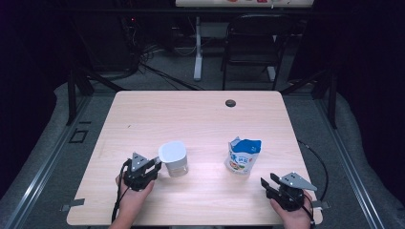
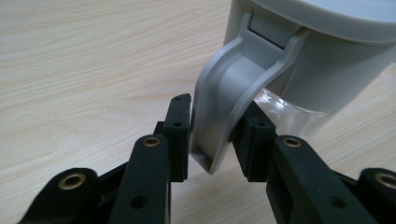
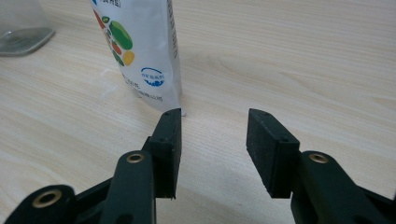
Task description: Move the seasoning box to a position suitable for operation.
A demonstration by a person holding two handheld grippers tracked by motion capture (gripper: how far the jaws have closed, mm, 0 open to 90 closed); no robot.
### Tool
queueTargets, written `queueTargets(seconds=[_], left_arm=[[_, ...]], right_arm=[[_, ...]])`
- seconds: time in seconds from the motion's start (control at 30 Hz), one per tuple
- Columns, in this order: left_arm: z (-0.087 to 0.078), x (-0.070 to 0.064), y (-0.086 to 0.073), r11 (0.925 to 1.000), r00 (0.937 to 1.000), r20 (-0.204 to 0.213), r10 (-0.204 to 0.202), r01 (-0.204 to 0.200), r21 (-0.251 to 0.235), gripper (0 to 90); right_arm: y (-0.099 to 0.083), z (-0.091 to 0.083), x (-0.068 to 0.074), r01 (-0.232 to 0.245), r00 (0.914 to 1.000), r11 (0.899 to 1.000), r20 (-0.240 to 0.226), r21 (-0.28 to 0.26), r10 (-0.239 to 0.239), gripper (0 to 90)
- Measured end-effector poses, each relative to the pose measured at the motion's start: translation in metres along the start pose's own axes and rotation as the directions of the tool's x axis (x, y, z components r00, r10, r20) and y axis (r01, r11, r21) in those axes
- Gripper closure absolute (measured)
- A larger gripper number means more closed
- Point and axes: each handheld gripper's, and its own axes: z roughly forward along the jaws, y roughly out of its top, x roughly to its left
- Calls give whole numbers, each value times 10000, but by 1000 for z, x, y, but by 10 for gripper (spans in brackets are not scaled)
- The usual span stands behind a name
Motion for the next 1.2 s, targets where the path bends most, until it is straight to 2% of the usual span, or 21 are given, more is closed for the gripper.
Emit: queueTargets(seconds=[0.13, 0.4, 0.57, 0.73, 1.2], left_arm=[[1, 2, 1, 10000, 10000, -71, 27, -27, -9, 708], [0, 5, 1, 9992, 9992, 39, 406, -407, 22, 718], [-1, 4, 0, 9986, 9986, 35, 528, -527, -58, 721], [-5, 3, -2, 9972, 9971, 121, 745, -746, 56, 722], [-13, -1, -6, 9952, 9949, 369, 943, -952, 210, 721]], right_arm=[[0, 1, 0, -43, 10000, 10000, -14, -23, 43, 561], [-1, 1, 1, -66, 10000, 10000, -68, -17, 66, 560], [-1, 1, 1, -111, 9999, 9999, -38, -37, 110, 560], [-1, 2, 0, -166, 9998, 9998, -80, -65, 166, 559], [-2, 2, 0, -146, 9999, 9999, -68, 0, 146, 560]])
